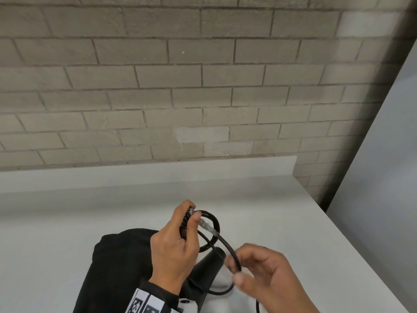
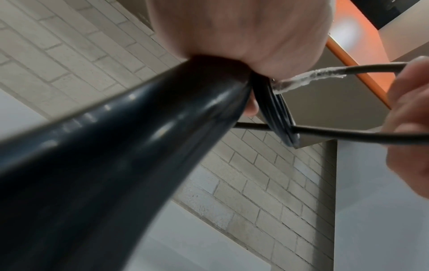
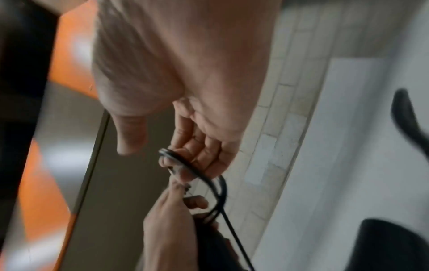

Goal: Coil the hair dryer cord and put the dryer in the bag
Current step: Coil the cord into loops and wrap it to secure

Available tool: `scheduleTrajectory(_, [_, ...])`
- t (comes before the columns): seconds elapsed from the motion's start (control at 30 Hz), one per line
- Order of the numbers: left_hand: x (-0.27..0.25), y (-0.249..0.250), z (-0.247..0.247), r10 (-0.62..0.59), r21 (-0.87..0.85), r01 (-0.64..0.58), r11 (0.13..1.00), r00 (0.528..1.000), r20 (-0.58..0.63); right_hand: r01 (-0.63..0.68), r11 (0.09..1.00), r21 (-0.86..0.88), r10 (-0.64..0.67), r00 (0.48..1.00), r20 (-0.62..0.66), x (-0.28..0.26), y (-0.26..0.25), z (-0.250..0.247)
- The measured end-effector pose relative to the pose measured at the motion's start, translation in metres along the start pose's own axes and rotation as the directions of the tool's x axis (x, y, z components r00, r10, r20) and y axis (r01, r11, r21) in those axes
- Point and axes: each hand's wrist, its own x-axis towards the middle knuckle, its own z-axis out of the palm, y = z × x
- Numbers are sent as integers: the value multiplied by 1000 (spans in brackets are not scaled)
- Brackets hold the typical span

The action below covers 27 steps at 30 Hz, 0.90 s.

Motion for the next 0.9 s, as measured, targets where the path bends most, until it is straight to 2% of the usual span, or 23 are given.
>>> scheduleTrajectory(0.07, [2, -2, -2, -14, -9, 14, 1000, 1000, -3, 45, 978, -206, -49, 999, -14, -4, 10, 1])
scheduleTrajectory(0.13, [2, -2, -3, -10, -16, 10, 1000, 1000, 9, 64, 940, -335, -81, 996, -37, -4, 20, 4])
scheduleTrajectory(0.33, [-2, 1, 0, -6, -21, 7, 1000, 999, 41, 267, 805, -530, -353, 933, -66, 16, 39, 7])
scheduleTrajectory(0.43, [-1, -1, -1, -16, -11, 16, 1000, 999, 38, 299, 794, -529, -427, 894, -136, 17, 43, 11])
scheduleTrajectory(0.5, [1, -5, -2, -29, -2, 29, 1000, 999, 25, 216, 874, -434, -354, 897, -266, 13, 38, 12])
scheduleTrajectory(0.57, [3, -9, -1, -47, 5, 47, 999, 999, 1, 131, 977, -171, -195, 875, -443, 9, 29, 9])
scheduleTrajectory(0.6, [4, -10, -1, -53, 9, 54, 999, 999, -9, 117, 992, -39, -121, 864, -489, 7, 26, 5])
scheduleTrajectory(0.7, [5, -9, -1, -57, 21, 58, 998, 998, -14, 93, 946, 311, 65, 884, -462, 1, 20, -9])
scheduleTrajectory(0.73, [4, -9, -1, -57, 21, 57, 998, 998, -10, 57, 937, 344, 105, 895, -434, -2, 19, -15])
scheduleTrajectory(0.8, [3, -8, -1, -48, 24, 48, 999, 999, 6, -45, 970, 241, 144, 900, -412, -10, 15, -28])
scheduleTrajectory(0.9, [1, -8, 0, -36, 39, 35, 999, 999, 28, -160, 985, -69, 124, 919, -375, -18, -1, -47])
